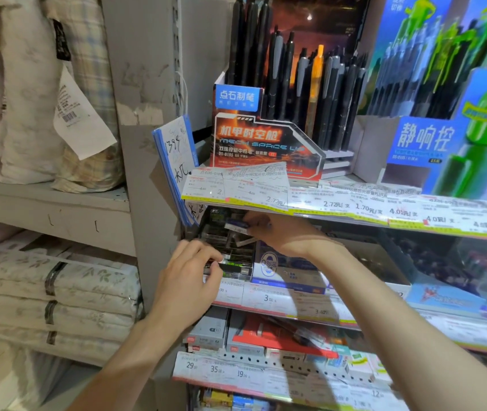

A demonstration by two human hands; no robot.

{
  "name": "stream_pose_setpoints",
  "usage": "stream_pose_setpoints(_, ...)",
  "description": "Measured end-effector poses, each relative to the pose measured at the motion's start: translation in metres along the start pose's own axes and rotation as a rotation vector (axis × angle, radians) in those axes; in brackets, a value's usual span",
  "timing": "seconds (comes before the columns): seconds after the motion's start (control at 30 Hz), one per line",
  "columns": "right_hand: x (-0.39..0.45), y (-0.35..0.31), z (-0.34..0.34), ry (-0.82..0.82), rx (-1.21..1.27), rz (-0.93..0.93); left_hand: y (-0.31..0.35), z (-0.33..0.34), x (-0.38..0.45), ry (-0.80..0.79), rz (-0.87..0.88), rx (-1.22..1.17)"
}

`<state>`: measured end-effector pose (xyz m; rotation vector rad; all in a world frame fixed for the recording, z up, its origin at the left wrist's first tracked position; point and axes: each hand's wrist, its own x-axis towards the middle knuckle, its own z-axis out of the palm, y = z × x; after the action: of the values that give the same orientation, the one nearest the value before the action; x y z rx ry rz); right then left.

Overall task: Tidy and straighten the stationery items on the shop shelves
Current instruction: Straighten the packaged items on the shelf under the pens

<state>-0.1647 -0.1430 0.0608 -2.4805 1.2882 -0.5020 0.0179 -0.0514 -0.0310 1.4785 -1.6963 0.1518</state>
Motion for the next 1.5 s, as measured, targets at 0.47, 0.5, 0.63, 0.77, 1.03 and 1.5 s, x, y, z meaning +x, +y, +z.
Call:
stream_pose_setpoints(0.47,-0.079,0.063,-0.033,0.105,-0.186,0.138,0.000,0.018,0.004,0.108,-0.003,0.019)
stream_pose_setpoints(0.5,-0.079,0.062,-0.031,0.089,-0.206,0.139,-0.001,0.018,0.004,0.111,0.002,0.015)
stream_pose_setpoints(0.63,-0.074,0.061,-0.026,0.028,-0.236,0.146,-0.002,0.016,0.003,0.108,0.025,-0.008)
stream_pose_setpoints(0.77,-0.074,0.060,-0.024,0.007,-0.234,0.119,-0.003,0.015,0.003,0.102,0.039,-0.016)
stream_pose_setpoints(1.03,-0.065,0.045,-0.027,0.042,-0.239,0.103,-0.006,0.010,0.001,0.056,0.075,-0.016)
stream_pose_setpoints(1.5,0.020,0.005,0.016,-0.081,-0.312,0.016,-0.009,-0.010,0.000,-0.084,0.118,-0.031)
